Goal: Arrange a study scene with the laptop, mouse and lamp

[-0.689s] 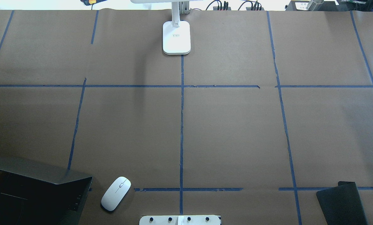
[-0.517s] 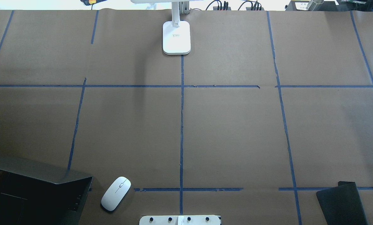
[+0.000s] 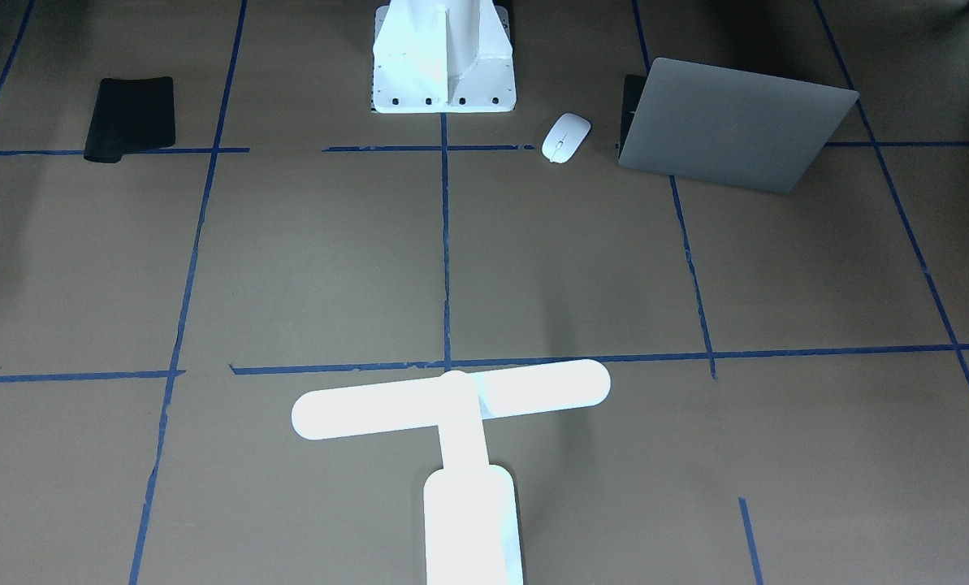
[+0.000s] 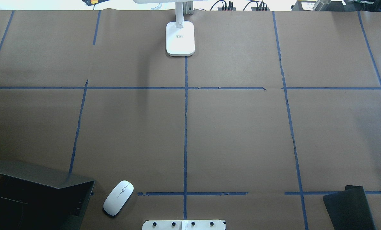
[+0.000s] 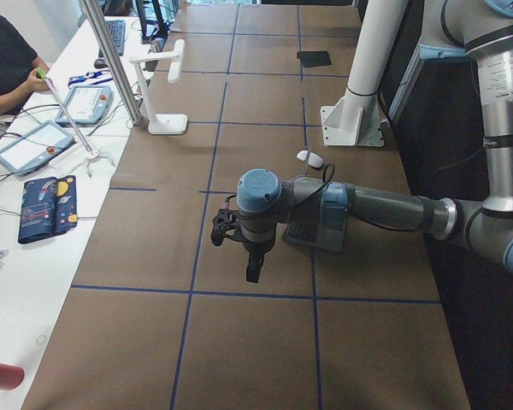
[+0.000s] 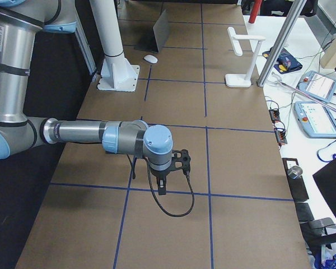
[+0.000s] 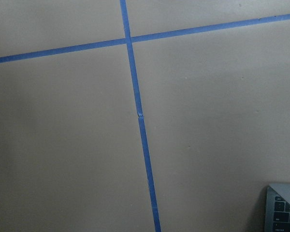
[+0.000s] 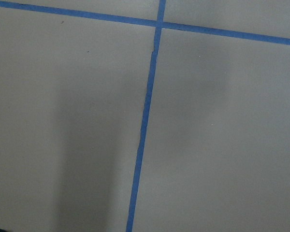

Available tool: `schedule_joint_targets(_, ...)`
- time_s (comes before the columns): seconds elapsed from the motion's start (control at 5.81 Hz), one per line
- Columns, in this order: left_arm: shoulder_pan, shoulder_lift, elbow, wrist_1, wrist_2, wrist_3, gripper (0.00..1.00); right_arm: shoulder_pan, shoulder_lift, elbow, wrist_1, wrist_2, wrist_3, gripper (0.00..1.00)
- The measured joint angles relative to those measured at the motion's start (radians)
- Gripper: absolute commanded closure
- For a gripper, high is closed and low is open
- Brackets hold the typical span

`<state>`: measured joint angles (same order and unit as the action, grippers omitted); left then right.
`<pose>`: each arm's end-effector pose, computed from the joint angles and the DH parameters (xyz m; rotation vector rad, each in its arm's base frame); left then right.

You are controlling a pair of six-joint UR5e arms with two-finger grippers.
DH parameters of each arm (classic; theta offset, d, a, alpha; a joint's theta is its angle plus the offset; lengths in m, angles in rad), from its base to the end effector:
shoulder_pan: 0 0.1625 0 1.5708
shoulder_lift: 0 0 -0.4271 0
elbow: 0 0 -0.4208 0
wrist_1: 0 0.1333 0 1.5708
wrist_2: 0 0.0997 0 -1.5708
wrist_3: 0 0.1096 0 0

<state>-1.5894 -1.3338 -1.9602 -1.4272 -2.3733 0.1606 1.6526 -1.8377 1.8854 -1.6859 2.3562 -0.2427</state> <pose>-0.0622 -0.4149 0.5891 0.0802 0.7992 0.1378 0.0885 -0.3960 0.6385 0.0638 -0.7856 -0.1260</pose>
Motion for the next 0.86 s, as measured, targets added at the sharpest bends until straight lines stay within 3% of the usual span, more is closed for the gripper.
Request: schedule_joint_targets(0.86, 0.001, 0.020, -0.004, -0.017, -0.009, 0.002, 0.00, 0.000, 0.000, 0.000, 0.004, 0.001, -0.010, 0.00)
